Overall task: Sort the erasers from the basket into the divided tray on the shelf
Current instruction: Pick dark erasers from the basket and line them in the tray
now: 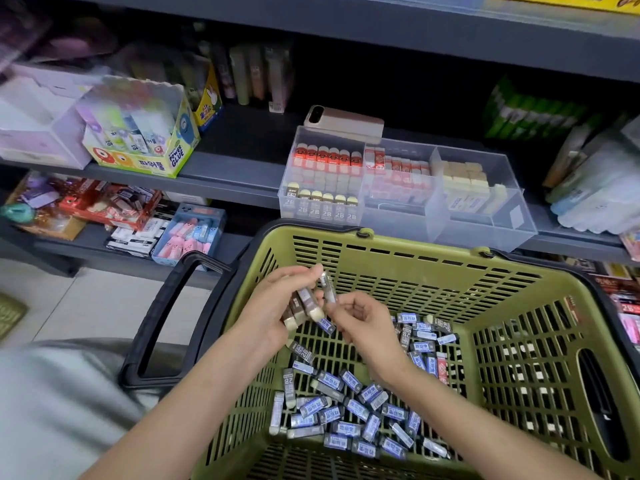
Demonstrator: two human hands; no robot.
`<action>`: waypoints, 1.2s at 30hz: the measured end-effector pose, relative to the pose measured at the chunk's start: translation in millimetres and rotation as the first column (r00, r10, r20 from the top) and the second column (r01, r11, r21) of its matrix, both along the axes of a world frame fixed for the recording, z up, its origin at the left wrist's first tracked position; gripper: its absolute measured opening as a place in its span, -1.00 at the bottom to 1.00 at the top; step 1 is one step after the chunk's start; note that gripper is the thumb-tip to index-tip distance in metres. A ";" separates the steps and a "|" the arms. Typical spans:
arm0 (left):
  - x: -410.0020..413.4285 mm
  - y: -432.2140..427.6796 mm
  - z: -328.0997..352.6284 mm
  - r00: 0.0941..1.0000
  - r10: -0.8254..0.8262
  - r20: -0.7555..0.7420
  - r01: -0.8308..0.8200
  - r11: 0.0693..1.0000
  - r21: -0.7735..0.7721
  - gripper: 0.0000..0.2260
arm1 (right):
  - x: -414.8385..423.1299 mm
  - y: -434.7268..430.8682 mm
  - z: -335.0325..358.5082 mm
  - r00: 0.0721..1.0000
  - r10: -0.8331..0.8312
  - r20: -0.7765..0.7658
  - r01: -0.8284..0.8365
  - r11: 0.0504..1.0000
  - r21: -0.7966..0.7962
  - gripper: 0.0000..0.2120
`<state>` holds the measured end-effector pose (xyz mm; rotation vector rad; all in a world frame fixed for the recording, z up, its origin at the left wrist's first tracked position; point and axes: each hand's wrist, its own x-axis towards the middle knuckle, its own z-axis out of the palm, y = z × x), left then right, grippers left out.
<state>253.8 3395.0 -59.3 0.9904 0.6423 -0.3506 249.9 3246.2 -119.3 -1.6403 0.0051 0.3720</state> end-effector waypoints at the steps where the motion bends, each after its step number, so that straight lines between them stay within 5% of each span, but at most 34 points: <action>1: -0.9 -0.5 -0.9 1.000 -0.018 0.010 0.017 0.999 0.040 -0.60 | -2.7 2.0 11.0 1.000 0.024 0.019 -0.024 1.000 0.014 -0.95; 7: -1.3 -3.7 1.5 0.991 -0.132 0.027 0.131 0.990 0.046 -0.55 | -1.6 7.1 44.9 0.975 0.126 0.182 -0.108 0.989 -0.104 -0.86; 10: 1.2 -1.8 2.7 0.993 -0.105 0.045 0.104 0.994 0.035 -0.74 | 6.7 -4.5 49.1 0.965 0.205 0.163 -0.219 0.973 0.078 -0.84; 12: 5.0 0.6 2.2 0.998 -0.035 0.054 0.033 0.999 0.028 -0.83 | 10.8 -7.4 41.0 0.987 0.136 0.086 -0.152 0.964 0.218 -0.80; 16: 6.7 2.0 2.0 0.999 0.050 0.022 -0.050 0.998 0.044 -0.87 | 10.2 9.9 9.0 0.984 0.069 0.162 -0.090 0.988 0.129 -0.73; 19: 5.0 0.0 5.3 0.998 0.064 0.016 -0.063 0.998 -0.013 -0.88 | 6.3 25.1 -13.9 0.986 -0.136 0.099 0.116 0.977 0.178 -0.76; 22: 7.1 1.0 11.8 0.996 0.071 0.053 -0.067 0.995 -0.079 -0.80 | 0.3 34.4 -51.1 0.994 -0.052 0.094 0.067 0.985 -0.161 -0.88; 24: 9.1 1.8 14.5 0.994 0.086 0.067 -0.076 0.987 -0.145 -0.80 | -0.9 36.6 -72.8 0.957 0.291 -0.023 -0.252 0.785 -0.567 -0.75; 26: 10.1 3.0 17.1 0.991 0.113 0.070 -0.095 0.970 -0.223 -0.86 | 1.0 39.9 -87.9 0.880 0.449 -0.153 -0.401 0.531 -0.747 -0.62; 31: 10.4 11.2 22.8 0.975 0.211 0.068 -0.155 0.869 -0.469 -0.86 | 8.3 50.3 -94.5 0.856 0.491 -0.164 -0.385 0.392 -0.835 -0.70; 33: 9.9 12.9 24.6 0.971 0.233 0.053 -0.173 0.839 -0.517 -0.85 | 9.4 45.2 -88.1 0.860 0.490 -0.145 -0.388 0.443 -0.808 -0.71; 36: 8.2 12.5 25.3 0.972 0.226 0.066 -0.160 0.841 -0.517 -0.86 | 4.2 32.8 -65.7 0.907 0.414 -0.078 -0.366 0.684 -0.631 -0.82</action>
